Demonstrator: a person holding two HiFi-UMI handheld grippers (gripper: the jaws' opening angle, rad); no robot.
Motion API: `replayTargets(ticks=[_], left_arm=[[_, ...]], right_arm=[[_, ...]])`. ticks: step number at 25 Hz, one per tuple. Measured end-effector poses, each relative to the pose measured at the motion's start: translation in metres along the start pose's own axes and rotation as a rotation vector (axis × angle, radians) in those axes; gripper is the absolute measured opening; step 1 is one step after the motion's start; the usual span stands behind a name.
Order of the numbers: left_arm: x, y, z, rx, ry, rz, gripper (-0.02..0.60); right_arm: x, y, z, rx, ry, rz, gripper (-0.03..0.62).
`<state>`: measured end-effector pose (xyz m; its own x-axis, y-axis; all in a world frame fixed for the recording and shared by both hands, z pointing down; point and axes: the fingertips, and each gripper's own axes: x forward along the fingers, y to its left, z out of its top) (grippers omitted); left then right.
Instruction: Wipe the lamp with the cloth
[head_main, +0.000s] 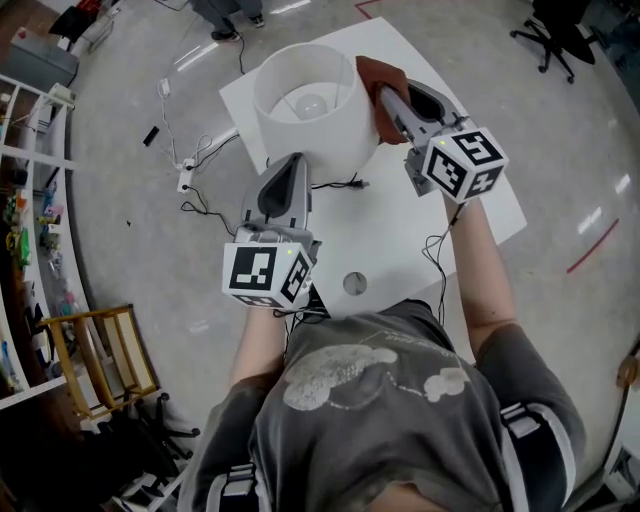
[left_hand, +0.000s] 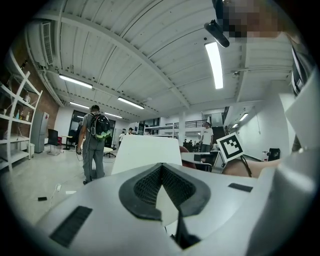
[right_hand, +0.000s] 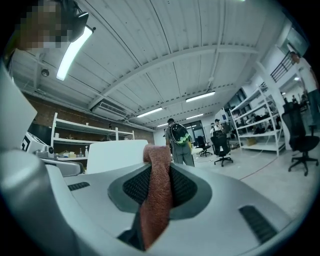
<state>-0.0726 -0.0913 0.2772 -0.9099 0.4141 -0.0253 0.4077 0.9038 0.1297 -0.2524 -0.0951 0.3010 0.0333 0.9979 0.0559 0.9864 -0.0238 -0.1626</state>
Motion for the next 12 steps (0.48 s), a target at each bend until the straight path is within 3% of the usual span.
replayTargets(ticks=[12], left_arm=[[-0.001, -0.004, -0.030, -0.027, 0.065, 0.001, 0.008]], right_arm=[[-0.016, -0.012, -0.059, 0.059, 0.093, -0.048, 0.086]])
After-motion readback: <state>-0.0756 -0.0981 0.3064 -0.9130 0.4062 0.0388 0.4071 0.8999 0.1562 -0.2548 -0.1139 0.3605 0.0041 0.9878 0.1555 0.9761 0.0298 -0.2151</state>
